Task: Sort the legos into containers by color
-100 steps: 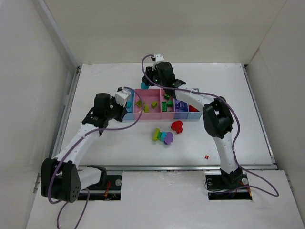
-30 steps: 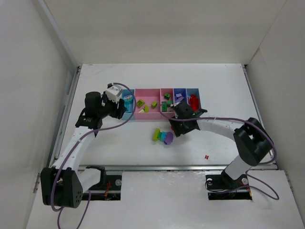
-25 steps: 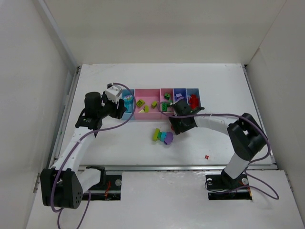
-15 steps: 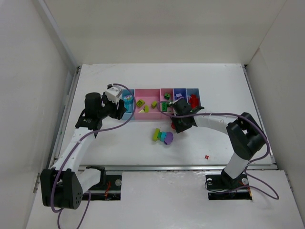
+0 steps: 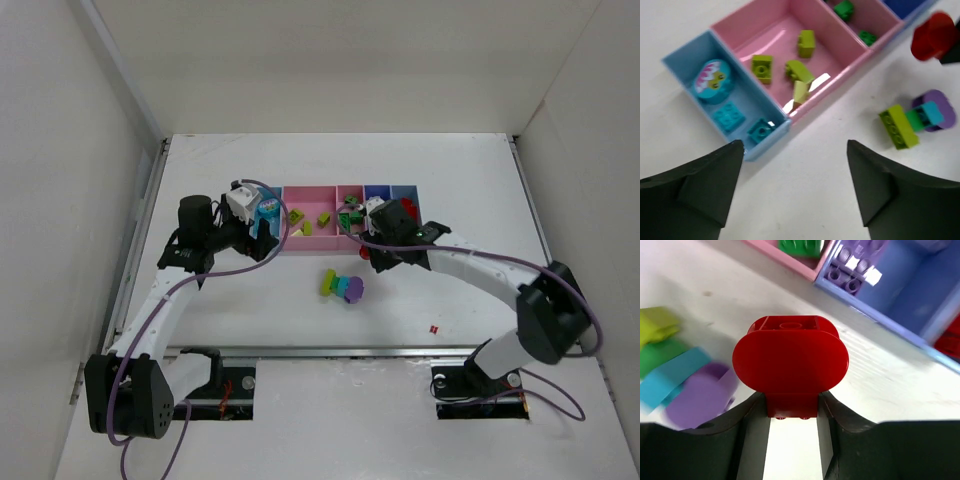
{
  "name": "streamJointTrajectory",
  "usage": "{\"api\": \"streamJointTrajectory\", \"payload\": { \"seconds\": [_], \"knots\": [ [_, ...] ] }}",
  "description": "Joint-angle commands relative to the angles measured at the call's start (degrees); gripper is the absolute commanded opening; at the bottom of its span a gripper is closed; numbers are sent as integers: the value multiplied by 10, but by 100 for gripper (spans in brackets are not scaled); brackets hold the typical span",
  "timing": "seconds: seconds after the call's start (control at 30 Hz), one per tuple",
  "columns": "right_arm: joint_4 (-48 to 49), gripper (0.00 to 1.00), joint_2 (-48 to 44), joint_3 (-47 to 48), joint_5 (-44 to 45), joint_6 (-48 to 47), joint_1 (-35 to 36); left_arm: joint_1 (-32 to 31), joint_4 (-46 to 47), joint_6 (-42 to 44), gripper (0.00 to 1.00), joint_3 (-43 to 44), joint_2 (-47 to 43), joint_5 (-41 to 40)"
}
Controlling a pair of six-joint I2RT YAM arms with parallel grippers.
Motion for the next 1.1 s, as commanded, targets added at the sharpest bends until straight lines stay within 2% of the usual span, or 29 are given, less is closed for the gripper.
{"api": "streamJointTrajectory", "payload": {
  "seconds": [0.0,0.1,0.17,0.2,0.23,0.27,0.3,0.33,0.53,0.73,0.77,0.87,1.0,1.07],
  "knots": [
    [-27,0,-102,41,39,-40,46,0,-27,7,84,26,-7,142],
    [-12,0,-158,66,53,-95,82,0,-9,-14,100,39,9,264],
    [60,0,-190,51,47,-169,116,0,48,-40,100,39,15,328],
    [96,0,-201,37,41,-194,126,0,77,-81,100,39,20,387],
    [171,0,-210,21,22,-217,132,0,111,-111,100,39,20,404],
    [203,0,-218,-6,13,-240,141,-7,145,-143,100,44,25,409],
    [232,0,-218,-11,13,-275,141,-14,200,-172,100,50,25,409],
    [251,0,-218,-11,13,-283,148,-14,216,-207,100,57,31,403],
    [260,0,-151,62,20,-318,153,-32,256,-279,100,93,46,375],
    [260,0,-124,88,9,-332,164,-68,256,-313,100,93,46,339],
    [260,0,-124,88,9,-337,164,-74,256,-319,100,87,52,296],
    [260,0,-113,100,3,-337,175,-74,239,-324,100,80,57,231],
    [260,0,-107,106,-3,-337,193,-74,239,-337,100,80,68,180],
    [260,0,-107,106,-3,-337,199,-74,239,-342,100,80,68,180]
  ]
}}
